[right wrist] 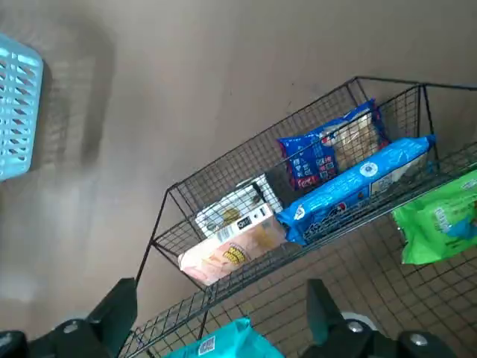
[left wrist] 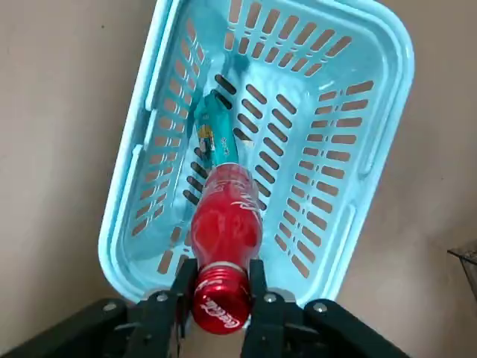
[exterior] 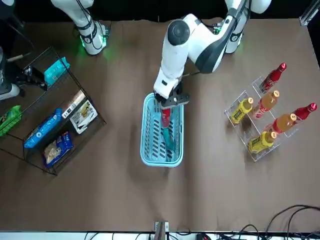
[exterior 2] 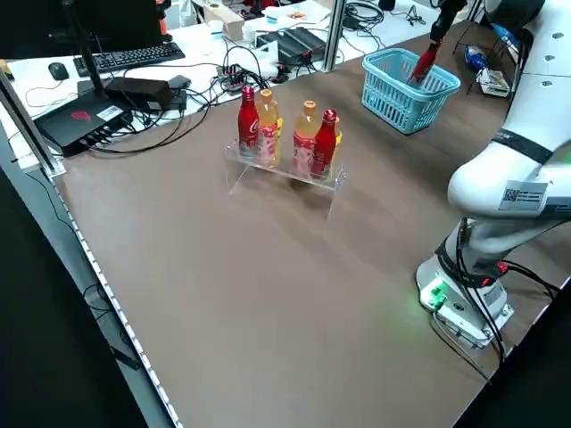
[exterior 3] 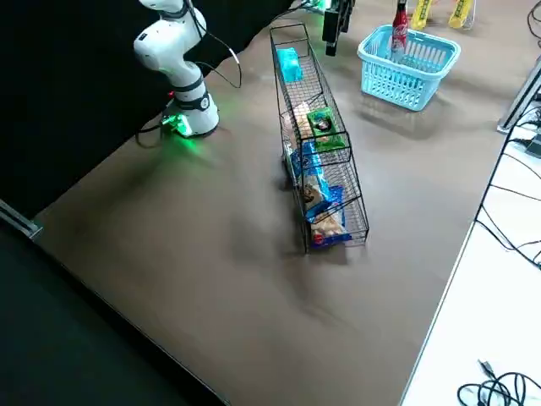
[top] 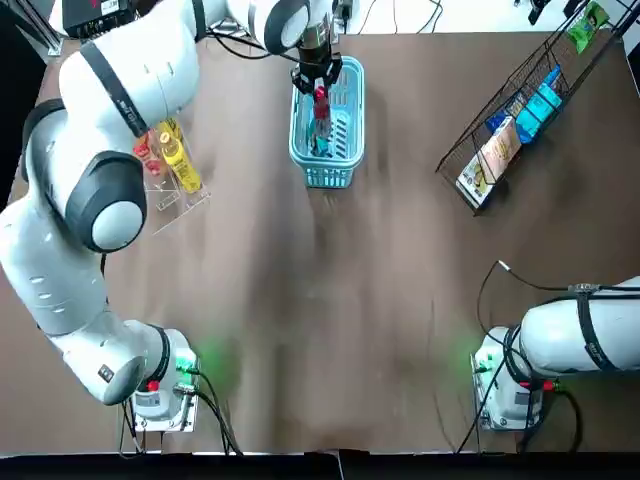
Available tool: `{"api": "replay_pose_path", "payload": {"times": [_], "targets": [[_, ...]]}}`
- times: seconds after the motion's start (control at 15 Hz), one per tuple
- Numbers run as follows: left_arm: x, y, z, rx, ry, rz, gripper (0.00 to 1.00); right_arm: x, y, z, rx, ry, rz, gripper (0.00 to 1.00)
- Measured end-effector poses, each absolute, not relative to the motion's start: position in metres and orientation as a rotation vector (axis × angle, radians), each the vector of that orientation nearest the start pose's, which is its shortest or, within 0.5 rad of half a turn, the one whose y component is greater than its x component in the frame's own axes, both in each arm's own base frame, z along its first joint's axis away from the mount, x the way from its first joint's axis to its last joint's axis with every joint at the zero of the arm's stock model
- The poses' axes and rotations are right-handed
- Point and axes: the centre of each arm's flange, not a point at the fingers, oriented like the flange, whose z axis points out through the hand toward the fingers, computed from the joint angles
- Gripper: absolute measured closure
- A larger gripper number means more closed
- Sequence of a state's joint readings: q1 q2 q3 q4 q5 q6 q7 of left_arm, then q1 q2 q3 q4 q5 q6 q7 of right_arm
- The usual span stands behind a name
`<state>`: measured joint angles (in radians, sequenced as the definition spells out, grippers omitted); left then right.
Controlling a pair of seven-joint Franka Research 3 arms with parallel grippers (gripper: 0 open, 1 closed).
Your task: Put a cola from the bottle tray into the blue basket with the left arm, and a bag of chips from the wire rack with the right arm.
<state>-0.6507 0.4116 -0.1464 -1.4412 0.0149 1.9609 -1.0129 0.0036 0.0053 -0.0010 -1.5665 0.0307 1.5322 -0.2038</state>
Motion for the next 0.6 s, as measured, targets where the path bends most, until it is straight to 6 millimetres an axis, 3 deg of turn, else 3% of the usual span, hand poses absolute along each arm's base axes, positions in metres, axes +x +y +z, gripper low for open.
{"api": "replay_pose_path", "payload": {"times": [0.6], "targets": [[0.497, -0.501, 0.406, -3.195, -0.34, 0.025, 0.68, 0.548, 0.009, 0.618, -3.084, -0.332, 0.105, 0.0]]}}
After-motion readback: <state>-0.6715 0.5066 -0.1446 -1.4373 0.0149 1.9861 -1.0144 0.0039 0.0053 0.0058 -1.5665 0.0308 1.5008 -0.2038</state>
